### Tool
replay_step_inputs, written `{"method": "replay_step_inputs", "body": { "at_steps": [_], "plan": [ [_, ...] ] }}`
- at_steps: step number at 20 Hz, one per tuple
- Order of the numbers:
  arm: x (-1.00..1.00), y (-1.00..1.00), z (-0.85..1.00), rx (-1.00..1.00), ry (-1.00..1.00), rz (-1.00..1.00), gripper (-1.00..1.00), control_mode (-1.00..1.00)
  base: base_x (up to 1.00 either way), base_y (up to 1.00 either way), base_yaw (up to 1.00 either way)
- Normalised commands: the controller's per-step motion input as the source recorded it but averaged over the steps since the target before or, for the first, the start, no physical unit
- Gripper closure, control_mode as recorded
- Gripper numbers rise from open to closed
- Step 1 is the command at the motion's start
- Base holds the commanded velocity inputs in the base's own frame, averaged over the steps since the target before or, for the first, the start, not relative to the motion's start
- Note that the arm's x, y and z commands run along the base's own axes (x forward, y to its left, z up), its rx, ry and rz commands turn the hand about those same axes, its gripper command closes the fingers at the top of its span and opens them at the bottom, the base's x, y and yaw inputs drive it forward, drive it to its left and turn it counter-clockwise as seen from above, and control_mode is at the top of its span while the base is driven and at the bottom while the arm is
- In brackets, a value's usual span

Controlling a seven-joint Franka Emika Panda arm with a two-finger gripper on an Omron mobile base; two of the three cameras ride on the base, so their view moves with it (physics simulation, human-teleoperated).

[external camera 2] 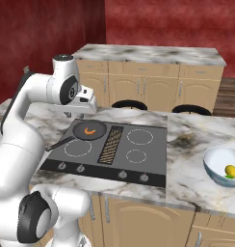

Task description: Place the shrimp on the plate and place the lemon on the same plate.

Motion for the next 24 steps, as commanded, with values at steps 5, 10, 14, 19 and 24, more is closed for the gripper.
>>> {"method": "replay_step_inputs", "body": {
  "at_steps": [5, 10, 14, 19, 24],
  "plan": [
    [-0.03, 0.0, -0.01, 0.0, 0.0, 0.0, -1.0, -1.0, 0.0, 0.0, 0.0],
    [0.07, 0.13, -0.09, 0.0, -0.02, -0.07, -1.0, -1.0, 0.0, 0.0, 0.0],
    [0.23, 0.29, -0.1, 0.0, -0.01, -0.18, -1.0, -1.0, 0.0, 0.0, 0.0],
    [0.32, 0.29, -0.14, 0.01, -0.08, -0.17, -1.0, -1.0, 0.0, 0.0, 0.0],
    [0.44, 0.22, -0.13, 0.0, -0.05, 0.03, -1.0, -1.0, 0.0, 0.0, 0.0]
  ]
}}
